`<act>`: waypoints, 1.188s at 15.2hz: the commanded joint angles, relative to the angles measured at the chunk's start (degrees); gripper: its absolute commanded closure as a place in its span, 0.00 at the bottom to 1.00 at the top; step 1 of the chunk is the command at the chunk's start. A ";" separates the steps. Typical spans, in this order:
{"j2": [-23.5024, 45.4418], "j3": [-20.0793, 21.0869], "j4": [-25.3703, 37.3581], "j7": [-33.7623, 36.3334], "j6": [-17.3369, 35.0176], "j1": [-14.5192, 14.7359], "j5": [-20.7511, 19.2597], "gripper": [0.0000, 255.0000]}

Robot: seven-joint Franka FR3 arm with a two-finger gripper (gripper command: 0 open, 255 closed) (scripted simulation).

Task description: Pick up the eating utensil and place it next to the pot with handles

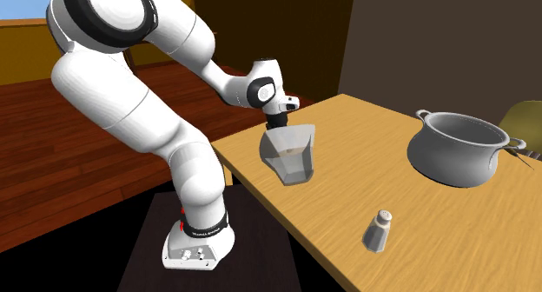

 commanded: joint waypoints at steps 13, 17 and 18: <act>-2.87 -1.41 1.44 -1.10 -4.25 0.85 0.52 1.00; -5.32 -2.64 3.10 -1.98 -8.34 1.40 0.72 1.00; -5.88 -2.93 3.56 -2.18 -9.33 1.50 0.73 1.00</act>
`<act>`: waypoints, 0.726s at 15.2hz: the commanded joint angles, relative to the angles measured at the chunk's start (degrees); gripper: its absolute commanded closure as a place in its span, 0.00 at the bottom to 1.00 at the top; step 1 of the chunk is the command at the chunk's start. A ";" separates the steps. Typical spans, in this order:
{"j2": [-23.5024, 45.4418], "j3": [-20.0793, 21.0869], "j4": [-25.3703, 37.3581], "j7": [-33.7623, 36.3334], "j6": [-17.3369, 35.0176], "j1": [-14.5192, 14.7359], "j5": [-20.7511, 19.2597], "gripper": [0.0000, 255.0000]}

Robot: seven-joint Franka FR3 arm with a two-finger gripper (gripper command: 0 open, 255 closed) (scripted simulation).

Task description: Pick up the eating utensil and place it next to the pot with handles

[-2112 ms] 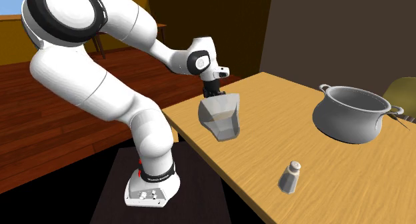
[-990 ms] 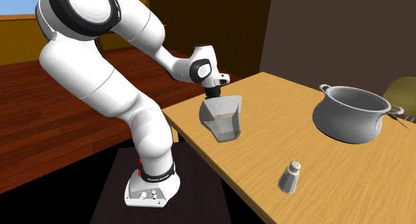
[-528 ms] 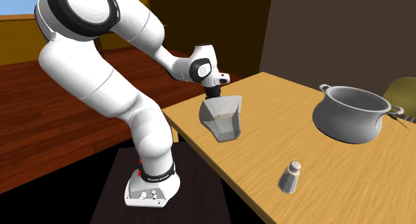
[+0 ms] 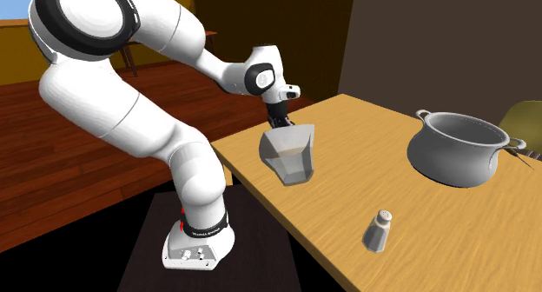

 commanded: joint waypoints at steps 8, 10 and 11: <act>-4.16 -2.36 4.61 -1.53 -8.71 0.50 -0.22 1.00; -4.83 -2.81 5.74 -1.80 -10.49 0.52 -0.34 1.00; -5.13 -3.03 6.32 -1.93 -11.37 0.52 -0.41 1.00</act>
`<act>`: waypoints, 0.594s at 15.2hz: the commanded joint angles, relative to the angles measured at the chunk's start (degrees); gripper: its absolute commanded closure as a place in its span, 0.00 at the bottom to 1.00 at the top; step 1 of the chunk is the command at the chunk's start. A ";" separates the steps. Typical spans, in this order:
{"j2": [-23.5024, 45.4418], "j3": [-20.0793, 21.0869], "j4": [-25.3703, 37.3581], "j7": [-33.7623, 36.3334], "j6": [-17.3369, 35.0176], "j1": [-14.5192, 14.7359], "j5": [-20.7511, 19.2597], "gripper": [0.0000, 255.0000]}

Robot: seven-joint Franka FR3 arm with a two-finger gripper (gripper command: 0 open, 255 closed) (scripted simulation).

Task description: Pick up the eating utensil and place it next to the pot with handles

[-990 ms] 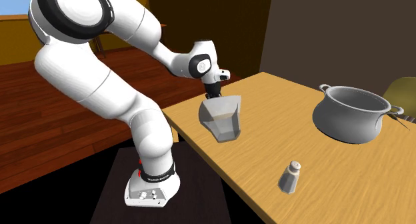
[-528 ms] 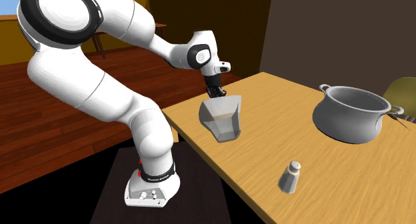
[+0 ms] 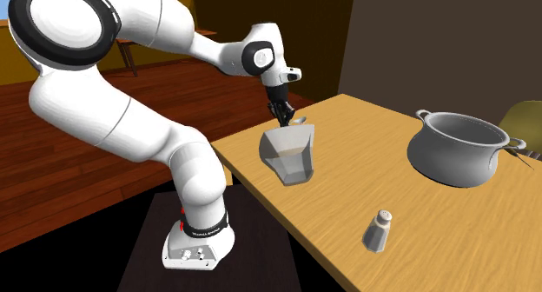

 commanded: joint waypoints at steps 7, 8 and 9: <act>-1.67 -1.48 5.00 -0.83 -6.64 -0.17 -0.63 1.00; -1.83 -1.66 5.66 -0.93 -7.45 -0.21 -0.71 1.00; -1.97 -1.83 6.34 -1.03 -8.26 -0.25 -0.80 1.00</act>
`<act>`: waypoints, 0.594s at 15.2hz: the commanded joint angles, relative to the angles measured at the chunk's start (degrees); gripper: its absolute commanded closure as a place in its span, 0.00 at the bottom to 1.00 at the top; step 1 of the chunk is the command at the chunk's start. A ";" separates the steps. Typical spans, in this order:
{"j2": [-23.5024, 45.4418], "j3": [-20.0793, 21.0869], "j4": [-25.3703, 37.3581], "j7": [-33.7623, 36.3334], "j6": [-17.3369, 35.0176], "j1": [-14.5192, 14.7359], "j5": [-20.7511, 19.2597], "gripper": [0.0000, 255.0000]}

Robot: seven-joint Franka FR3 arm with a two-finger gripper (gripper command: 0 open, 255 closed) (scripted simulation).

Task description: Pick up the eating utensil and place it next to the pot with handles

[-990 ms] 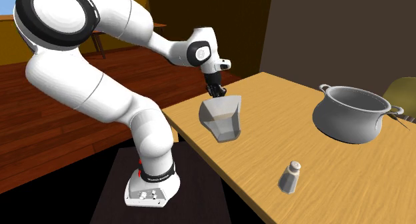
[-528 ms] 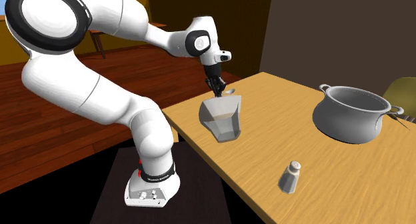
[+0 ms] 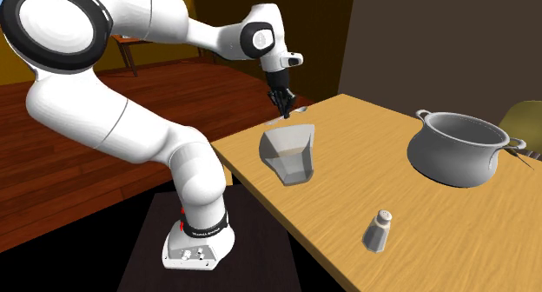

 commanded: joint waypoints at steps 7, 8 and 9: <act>-0.78 -1.27 5.62 -0.70 -6.38 -0.32 -0.69 1.00; -0.79 -1.42 6.37 -0.78 -7.14 -0.38 -0.79 1.00; -0.79 -1.56 7.13 -0.86 -7.89 -0.44 -0.88 1.00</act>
